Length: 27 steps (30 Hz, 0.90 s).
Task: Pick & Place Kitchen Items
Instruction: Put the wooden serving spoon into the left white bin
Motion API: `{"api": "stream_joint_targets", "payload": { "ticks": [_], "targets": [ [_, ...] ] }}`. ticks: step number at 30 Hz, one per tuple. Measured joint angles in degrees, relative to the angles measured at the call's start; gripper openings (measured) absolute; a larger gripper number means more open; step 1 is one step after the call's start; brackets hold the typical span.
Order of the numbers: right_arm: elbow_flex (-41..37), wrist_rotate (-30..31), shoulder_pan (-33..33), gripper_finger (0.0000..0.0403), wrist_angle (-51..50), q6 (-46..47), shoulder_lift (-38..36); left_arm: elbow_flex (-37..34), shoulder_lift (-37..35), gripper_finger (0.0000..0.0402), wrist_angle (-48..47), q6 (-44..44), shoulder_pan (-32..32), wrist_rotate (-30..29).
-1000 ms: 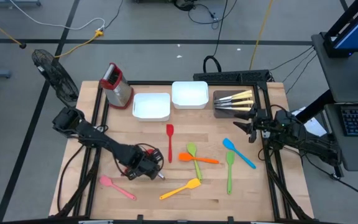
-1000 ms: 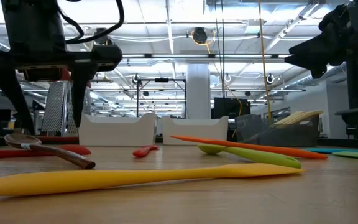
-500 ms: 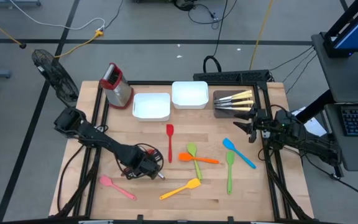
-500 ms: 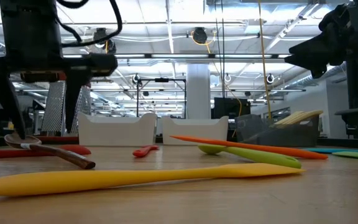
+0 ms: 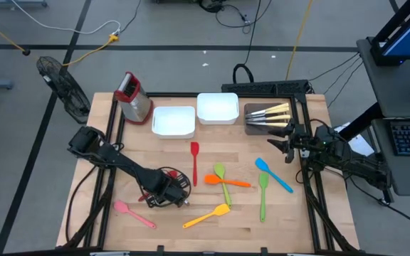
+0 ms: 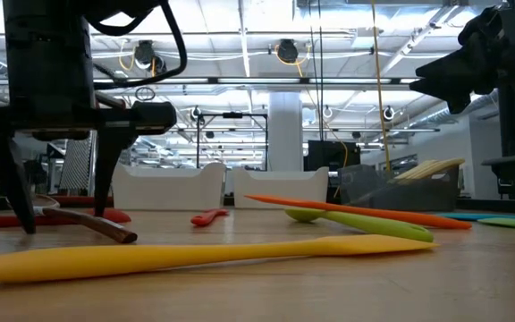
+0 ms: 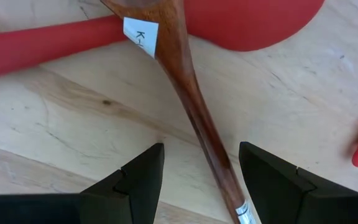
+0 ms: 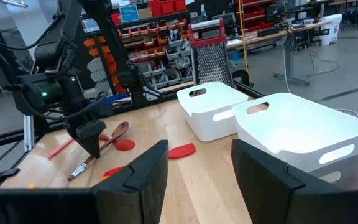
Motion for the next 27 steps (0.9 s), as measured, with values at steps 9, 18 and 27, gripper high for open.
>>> {"api": "stream_joint_targets", "payload": {
  "ticks": [9, 18, 27],
  "targets": [
    [0.0, 0.0, 0.0, 0.0171, 0.0, 0.1, 0.0, 0.0, 0.1, 0.0218, -0.3, 1.4, 0.0, 0.0],
    [0.0, 0.0, 0.0, 0.0171, 0.0, -0.1, 0.0, -0.1, 0.2, 0.0218, -0.4, 1.5, -0.3, -0.4],
    [0.0, 0.0, 0.0, 0.0171, 0.0, -0.1, 0.0, -0.1, 0.2, 0.0218, -0.2, 2.1, -0.3, -0.4]
  ]
}}
